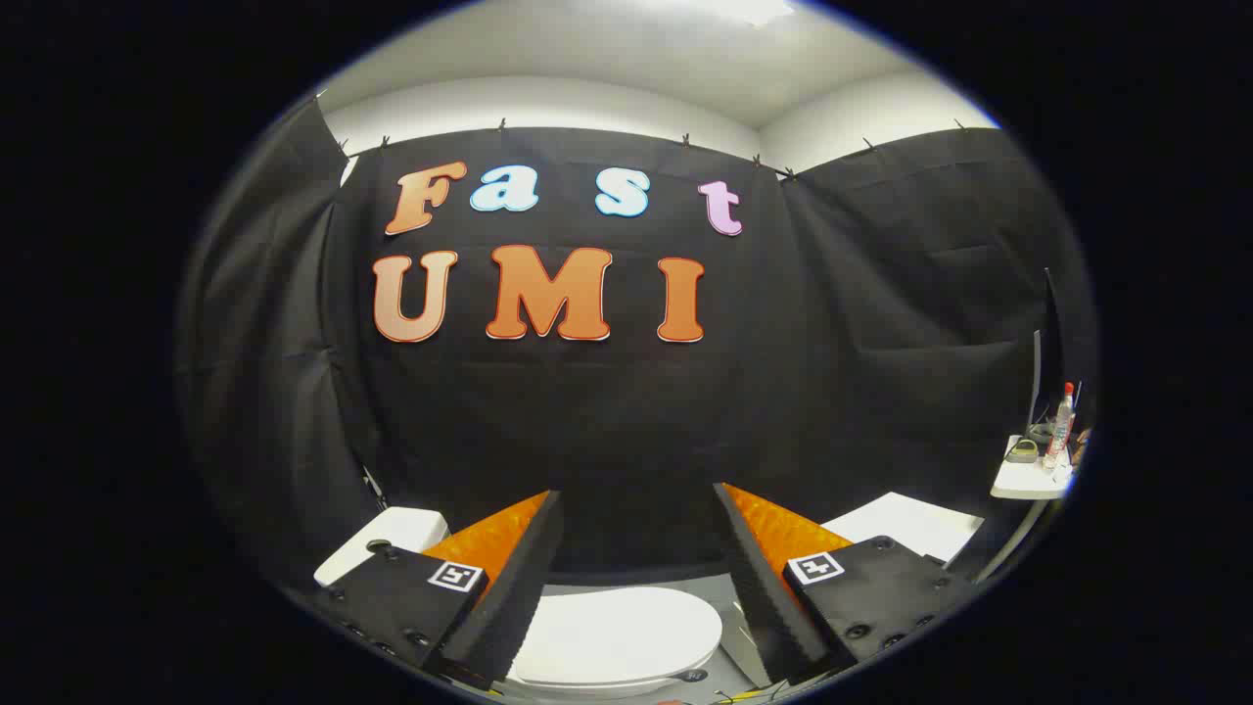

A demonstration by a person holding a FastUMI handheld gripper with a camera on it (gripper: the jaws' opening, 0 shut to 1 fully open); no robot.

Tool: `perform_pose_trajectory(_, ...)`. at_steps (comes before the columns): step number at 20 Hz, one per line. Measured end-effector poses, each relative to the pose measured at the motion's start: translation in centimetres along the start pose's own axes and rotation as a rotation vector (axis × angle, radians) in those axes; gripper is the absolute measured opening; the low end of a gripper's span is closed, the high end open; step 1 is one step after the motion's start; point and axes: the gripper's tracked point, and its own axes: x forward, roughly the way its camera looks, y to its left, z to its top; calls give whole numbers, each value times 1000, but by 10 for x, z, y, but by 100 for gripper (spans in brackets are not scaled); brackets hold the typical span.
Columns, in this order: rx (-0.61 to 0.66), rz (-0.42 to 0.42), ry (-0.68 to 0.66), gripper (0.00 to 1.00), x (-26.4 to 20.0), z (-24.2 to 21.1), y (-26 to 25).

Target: Open the toilet lid.

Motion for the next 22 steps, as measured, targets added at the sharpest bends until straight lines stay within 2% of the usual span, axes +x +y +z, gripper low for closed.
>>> perform_pose_trajectory(9, 20, -48, -9, 97, -3, 1, -36)
perform_pose_trajectory(22, 22, -27, -15, 97, -5, -2, -34)
